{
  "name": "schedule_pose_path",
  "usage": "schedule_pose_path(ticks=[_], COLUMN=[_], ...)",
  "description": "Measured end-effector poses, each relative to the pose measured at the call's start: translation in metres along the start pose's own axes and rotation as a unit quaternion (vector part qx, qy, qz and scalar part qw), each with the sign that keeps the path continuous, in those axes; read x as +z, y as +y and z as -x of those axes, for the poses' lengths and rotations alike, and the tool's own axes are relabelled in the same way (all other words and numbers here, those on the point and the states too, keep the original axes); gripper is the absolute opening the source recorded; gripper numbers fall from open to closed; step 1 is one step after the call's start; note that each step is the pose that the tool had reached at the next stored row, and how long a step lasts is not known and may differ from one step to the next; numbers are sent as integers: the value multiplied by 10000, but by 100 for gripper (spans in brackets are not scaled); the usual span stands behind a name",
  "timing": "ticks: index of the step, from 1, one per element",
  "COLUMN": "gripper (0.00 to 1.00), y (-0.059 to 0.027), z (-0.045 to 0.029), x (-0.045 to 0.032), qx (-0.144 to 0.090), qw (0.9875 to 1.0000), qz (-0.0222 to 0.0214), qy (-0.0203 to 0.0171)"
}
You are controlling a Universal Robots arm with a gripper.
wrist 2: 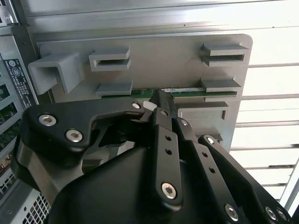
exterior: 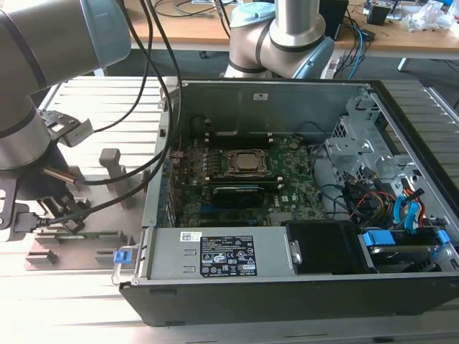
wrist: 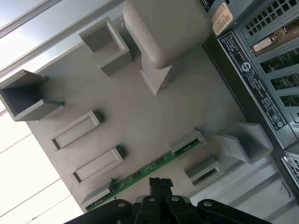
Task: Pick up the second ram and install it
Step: 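Pick up the second ram and move it above second insertion slot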
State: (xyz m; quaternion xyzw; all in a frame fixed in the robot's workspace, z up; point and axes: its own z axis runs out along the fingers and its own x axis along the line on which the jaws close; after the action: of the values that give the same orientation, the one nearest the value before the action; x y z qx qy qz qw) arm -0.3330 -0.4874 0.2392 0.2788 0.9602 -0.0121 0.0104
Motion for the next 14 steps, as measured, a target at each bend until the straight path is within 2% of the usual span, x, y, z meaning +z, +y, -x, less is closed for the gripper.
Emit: schedule_pose_path(ticks=[2,4,5,6,9,10,11,12,13,14], gripper=[11,11,11,11,11,11,11,11,11,11], y=[0,0,0,0,0,0,0,0,0,0], z=[0,1,1,0,0,0,0,0,0,0], x=[1,0,0,0,0,0,0,0,0,0], qx=[-61,-384,-466,-560,-919,-1084,-1173,-1316,-1497,-1626], qw=[10000,9993,9989,9984,9958,9941,9931,9913,9887,9867], qz=[2,10,13,15,25,29,32,36,40,44], qy=[-1,-7,-8,-10,-16,-19,-21,-23,-26,-29])
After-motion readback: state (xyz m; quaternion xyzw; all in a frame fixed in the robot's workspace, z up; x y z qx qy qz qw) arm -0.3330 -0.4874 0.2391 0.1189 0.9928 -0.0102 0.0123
